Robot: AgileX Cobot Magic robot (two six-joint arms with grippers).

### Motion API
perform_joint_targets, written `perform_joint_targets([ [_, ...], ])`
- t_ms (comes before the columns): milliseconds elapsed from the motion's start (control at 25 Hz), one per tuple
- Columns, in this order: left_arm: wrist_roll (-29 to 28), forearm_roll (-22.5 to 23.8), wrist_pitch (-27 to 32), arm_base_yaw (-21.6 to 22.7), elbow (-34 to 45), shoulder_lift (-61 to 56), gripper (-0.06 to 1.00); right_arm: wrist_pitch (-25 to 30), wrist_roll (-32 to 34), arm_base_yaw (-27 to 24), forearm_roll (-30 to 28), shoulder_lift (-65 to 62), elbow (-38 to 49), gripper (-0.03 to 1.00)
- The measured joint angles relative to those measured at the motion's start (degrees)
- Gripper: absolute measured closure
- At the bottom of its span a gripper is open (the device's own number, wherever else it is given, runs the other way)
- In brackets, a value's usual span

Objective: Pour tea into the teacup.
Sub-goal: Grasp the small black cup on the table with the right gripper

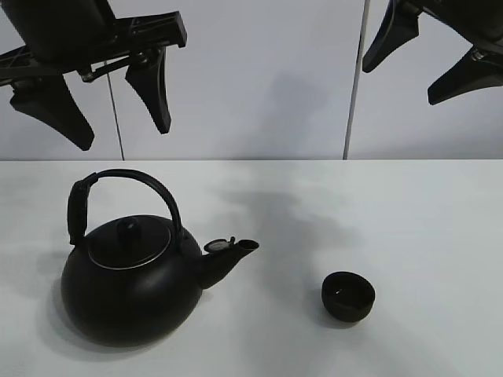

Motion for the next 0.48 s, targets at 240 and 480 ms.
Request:
perform_joint_targets([
  [240,0.0,0.0,0.0,0.0,0.0,0.0,0.4,1.68,-0.18,0.0,0.0,0.0,0.0,0.4],
  [480,0.0,0.0,0.0,0.0,0.0,0.0,0.4,13.16,-5.79,0.0,-0.05,0.0,0.0,0.4],
])
